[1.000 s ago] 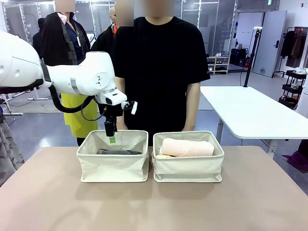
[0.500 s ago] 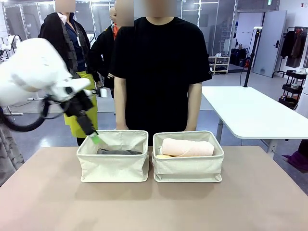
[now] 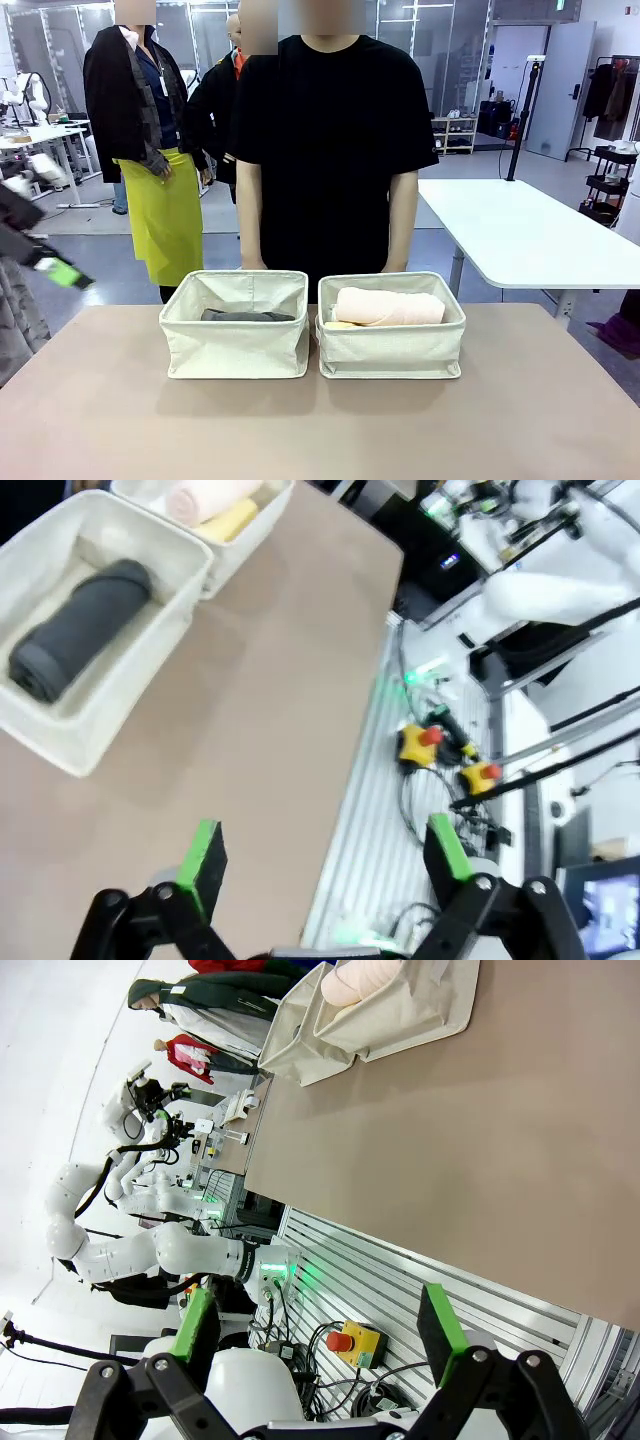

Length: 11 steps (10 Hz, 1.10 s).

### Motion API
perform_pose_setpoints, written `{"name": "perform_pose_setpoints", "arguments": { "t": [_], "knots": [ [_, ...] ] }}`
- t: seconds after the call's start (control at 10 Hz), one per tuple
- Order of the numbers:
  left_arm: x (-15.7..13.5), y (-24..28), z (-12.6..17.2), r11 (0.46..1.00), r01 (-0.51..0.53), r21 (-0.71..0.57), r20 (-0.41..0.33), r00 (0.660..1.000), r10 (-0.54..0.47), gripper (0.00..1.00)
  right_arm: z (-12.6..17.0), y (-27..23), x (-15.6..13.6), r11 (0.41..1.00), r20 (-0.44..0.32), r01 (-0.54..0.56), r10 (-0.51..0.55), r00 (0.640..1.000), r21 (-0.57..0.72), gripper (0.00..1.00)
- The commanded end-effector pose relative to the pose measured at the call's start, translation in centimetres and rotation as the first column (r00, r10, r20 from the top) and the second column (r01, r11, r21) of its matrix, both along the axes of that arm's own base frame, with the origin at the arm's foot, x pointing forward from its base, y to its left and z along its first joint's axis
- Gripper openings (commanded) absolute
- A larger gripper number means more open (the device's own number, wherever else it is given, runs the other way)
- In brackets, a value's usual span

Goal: Divide the towels into two baskets.
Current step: Pick up one hotel-folded towel from the bottom of the table and place it in the Fabric basket indicated by the person.

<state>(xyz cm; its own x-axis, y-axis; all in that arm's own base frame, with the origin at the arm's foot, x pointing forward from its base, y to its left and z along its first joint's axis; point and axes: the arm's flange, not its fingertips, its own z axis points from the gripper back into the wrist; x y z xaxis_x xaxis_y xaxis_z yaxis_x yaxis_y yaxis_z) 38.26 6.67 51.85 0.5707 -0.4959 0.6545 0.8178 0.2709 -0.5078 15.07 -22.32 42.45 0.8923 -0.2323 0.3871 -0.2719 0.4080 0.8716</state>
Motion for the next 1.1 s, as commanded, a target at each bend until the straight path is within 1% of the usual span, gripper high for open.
{"name": "perform_pose_setpoints", "arguments": {
  "t": [0.0, 0.1, 0.2, 0.4, 0.5, 0.6, 0.7, 1.0],
  "knots": [
    [-0.2, 5.4, -2.3, 0.988, -0.02, -0.15, -0.096, 0.995, 0.006, 1.0, 0.3, 0.0, -0.1, 1.0, 0.014, -0.002, 0.002, 1.0, 0.001, 1.0],
    [-1.2, 7.8, -4.6, 0.973, -0.06, -0.224, -0.133, 0.991, 0.031, 1.0, 0.3, 0.0, -0.1, 1.0, 0.014, -0.002, 0.002, 1.0, 0.001, 1.0],
    [-2.0, 9.3, -6.6, 0.956, -0.103, -0.276, -0.145, 0.987, 0.064, 1.0, 0.3, 0.0, -0.1, 1.0, 0.014, -0.002, 0.002, 1.0, 0.001, 1.0],
    [-3.3, 11.2, -10.9, 0.91, -0.208, -0.359, -0.176, 0.972, 0.153, 1.0, 0.3, 0.0, -0.1, 1.0, 0.014, -0.002, 0.002, 1.0, 0.001, 1.0],
    [-3.5, 11.5, -12.4, 0.894, -0.245, -0.375, -0.206, 0.962, 0.177, 1.0, 0.3, 0.0, -0.1, 1.0, 0.014, -0.002, 0.002, 1.0, 0.001, 1.0],
    [-3.0, 11.5, -13.1, 0.891, -0.261, -0.373, -0.218, 0.957, 0.189, 1.0, 0.3, 0.0, -0.1, 1.0, 0.014, -0.002, 0.002, 1.0, 0.001, 1.0],
    [-3.8, 12.0, -11.9, 0.92, -0.218, -0.326, -0.215, 0.965, 0.152, 1.0, 0.3, 0.0, -0.1, 1.0, 0.014, -0.002, 0.002, 1.0, 0.001, 1.0],
    [-3.8, 12.0, -11.9, 0.92, -0.218, -0.326, -0.215, 0.965, 0.152, 1.0, 0.3, 0.0, -0.1, 1.0, 0.014, -0.002, 0.002, 1.0, 0.001, 1.0]
  ]
}}
